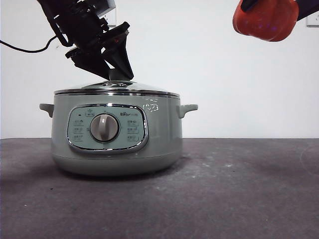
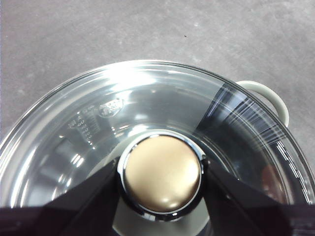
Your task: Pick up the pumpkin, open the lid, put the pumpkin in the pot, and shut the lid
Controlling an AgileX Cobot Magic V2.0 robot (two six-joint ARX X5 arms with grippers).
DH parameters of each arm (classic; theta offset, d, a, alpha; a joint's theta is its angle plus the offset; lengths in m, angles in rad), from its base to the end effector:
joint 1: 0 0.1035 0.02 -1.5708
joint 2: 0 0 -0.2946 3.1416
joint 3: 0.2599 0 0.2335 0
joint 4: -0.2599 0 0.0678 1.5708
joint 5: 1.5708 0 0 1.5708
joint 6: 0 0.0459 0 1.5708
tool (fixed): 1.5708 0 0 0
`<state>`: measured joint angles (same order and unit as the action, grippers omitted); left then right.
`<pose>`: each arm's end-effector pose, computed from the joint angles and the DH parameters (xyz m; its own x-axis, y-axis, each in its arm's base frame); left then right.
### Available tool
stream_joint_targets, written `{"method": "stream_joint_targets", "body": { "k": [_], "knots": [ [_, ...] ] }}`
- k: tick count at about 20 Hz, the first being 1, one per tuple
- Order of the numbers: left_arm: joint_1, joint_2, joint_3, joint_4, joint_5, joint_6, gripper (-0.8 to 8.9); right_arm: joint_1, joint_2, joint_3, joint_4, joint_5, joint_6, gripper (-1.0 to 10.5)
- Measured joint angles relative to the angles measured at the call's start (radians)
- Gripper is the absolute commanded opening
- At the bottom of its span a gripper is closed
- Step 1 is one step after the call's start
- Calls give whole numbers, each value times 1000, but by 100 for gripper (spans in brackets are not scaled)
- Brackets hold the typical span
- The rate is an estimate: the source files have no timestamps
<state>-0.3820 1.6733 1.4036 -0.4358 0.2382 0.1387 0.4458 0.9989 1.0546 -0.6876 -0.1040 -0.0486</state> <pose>0.3386 -0.1477 0.3214 0.5985 -0.4947 -0.6301 0.6070 0.7933 -0.0463 0.1550 0.0794 0.3567 0.6794 0.4397 -0.5875 -0.5297 0.8479 0.0221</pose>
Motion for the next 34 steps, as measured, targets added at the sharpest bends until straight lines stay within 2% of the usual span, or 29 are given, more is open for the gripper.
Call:
{"method": "stream_joint_targets", "body": {
  "k": [9,14,17,20,25,29,34],
  "knots": [
    [0,-49,-7,-26,-9,-1,-9,0,0,0,0,0,0,-12],
    [8,-198,-10,-63,-12,-2,-8,0,11,0,27,-1,0,-12],
    [15,-297,-10,-117,-27,-2,-9,0,32,0,98,-66,2,-13],
    [15,-428,-10,-209,-82,-2,-9,23,88,0,187,-77,8,-13],
    [20,-628,-10,-366,-130,-2,-9,100,296,121,210,-79,8,-13],
    [22,-755,-10,-493,-167,-10,-9,156,524,336,221,-79,0,-13],
    [22,-855,-11,-559,-188,-29,-8,209,822,589,226,-79,-37,-13]
  ]
}}
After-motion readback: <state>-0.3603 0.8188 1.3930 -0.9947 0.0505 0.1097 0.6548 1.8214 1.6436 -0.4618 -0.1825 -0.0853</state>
